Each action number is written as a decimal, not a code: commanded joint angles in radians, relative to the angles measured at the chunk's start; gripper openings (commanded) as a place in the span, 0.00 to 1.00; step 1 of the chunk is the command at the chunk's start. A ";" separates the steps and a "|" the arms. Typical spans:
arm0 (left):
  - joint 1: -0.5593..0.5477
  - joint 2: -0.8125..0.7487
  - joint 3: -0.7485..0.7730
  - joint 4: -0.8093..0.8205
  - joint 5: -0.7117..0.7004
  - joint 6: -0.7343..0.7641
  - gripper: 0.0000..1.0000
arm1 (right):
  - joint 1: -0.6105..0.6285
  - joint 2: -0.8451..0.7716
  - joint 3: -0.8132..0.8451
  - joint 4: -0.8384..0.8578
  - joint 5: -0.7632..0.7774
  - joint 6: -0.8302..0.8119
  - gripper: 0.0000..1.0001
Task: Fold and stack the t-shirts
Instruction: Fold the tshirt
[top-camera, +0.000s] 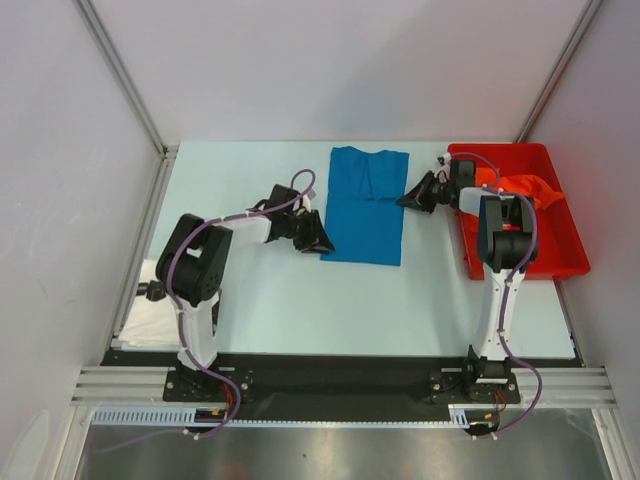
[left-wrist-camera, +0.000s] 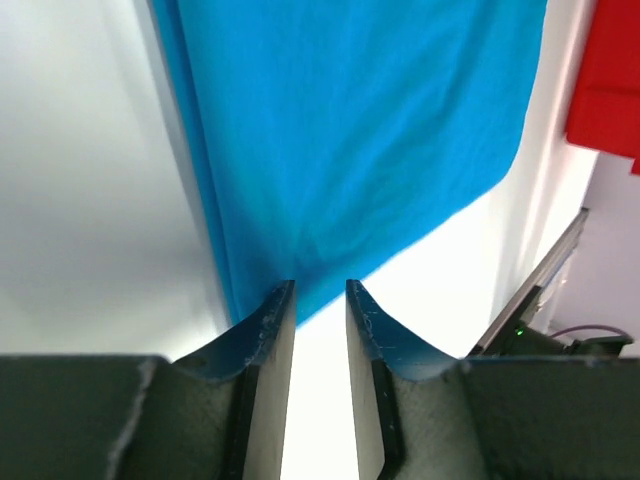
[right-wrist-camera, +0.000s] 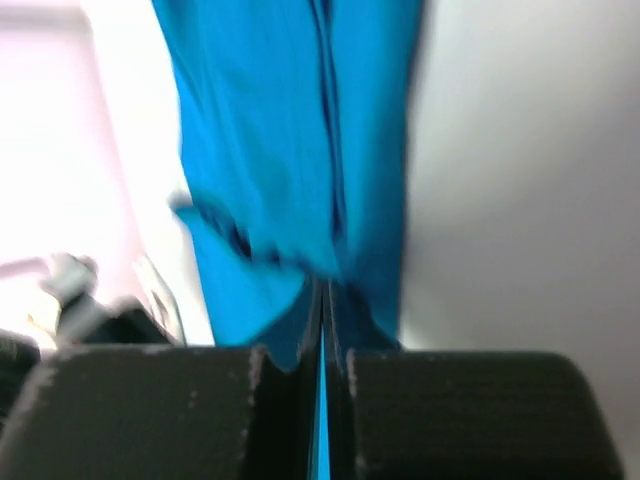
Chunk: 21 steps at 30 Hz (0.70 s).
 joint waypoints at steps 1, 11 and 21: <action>-0.006 -0.109 0.031 -0.128 -0.047 0.081 0.33 | 0.003 -0.148 0.013 -0.253 0.062 -0.166 0.00; -0.009 -0.052 0.036 0.002 0.097 -0.037 0.32 | 0.224 -0.433 -0.323 -0.271 0.014 -0.179 0.01; -0.001 0.029 -0.023 0.036 0.110 -0.071 0.27 | 0.336 -0.189 -0.292 -0.136 -0.267 -0.097 0.00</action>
